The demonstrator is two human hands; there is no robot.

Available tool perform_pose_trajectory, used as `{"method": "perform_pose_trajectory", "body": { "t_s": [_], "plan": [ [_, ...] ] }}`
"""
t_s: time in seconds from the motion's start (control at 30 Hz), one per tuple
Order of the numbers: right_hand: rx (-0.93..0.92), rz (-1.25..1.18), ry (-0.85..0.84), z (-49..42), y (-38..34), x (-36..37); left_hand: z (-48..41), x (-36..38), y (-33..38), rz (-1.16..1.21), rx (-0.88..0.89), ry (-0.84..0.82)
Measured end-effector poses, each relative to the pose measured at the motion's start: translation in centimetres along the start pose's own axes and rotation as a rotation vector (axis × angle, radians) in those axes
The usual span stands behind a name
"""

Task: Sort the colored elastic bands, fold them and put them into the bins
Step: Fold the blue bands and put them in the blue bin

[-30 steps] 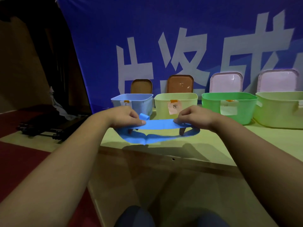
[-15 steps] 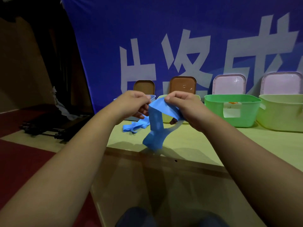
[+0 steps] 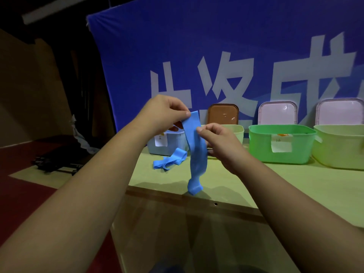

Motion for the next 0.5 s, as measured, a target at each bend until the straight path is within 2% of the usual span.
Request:
{"method": "perform_pose_trajectory", "body": {
  "t_s": [0.07, 0.33, 0.5],
  "plan": [
    [-0.007, 0.006, 0.005, 0.1, 0.4, 0.3, -0.3, -0.5, 1.2, -0.071, 0.073, 0.024],
    [-0.083, 0.277, 0.098, -0.1, -0.2, 0.4, -0.8, -1.4, 4.1, -0.166, 0.223, 0.080],
    [-0.107, 0.053, -0.041, -0.3, -0.9, 1.7, -1.0, -1.6, 4.3, -0.127, 0.234, 0.088]
  ]
}}
Point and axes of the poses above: each hand's wrist, its own z-axis away from the middle knuckle, its own x-axis out of the palm, y = z × x, the point moved 8 cm from there along -z, towards the middle knuckle, and after that the axes turned 7 degrees about z, right-handed, at the moved point
